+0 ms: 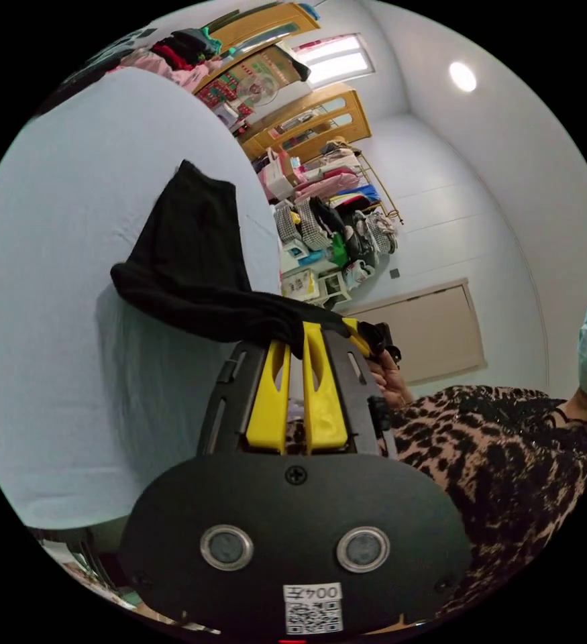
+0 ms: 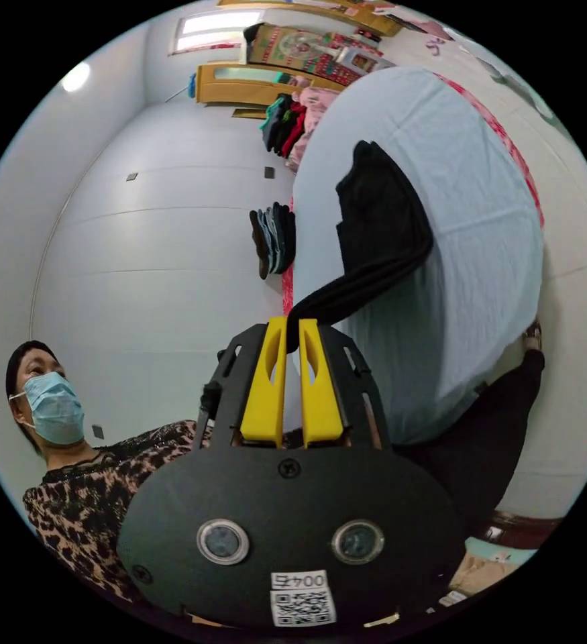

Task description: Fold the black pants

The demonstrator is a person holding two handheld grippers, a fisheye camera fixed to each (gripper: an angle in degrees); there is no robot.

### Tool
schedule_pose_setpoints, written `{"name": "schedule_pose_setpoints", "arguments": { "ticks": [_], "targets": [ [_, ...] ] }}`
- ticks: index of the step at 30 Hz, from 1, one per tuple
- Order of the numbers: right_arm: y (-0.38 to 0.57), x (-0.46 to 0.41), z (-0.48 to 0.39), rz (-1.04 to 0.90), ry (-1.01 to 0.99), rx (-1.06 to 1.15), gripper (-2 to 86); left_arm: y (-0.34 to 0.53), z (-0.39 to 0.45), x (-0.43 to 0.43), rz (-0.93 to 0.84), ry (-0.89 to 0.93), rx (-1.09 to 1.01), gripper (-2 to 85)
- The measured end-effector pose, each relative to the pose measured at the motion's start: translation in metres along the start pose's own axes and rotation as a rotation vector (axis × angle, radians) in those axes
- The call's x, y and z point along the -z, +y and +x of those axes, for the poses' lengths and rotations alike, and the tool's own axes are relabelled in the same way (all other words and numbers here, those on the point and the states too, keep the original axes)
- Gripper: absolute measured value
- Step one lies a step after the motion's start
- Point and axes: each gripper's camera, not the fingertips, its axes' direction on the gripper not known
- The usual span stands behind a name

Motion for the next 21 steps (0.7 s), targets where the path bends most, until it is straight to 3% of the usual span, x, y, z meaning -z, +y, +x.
{"name": "schedule_pose_setpoints", "arguments": {
  "ticks": [11,21],
  "targets": [
    [-0.119,-0.018,-0.021,0.016,-0.023,0.068,4.5,-0.121,0.002,-0.013,0.089,-0.011,-0.048,4.8],
    [-0.259,-0.069,0.003,-0.033,0.058,0.066,4.5,-0.249,-0.067,-0.044,0.134,-0.072,0.065,4.8]
  ]
}}
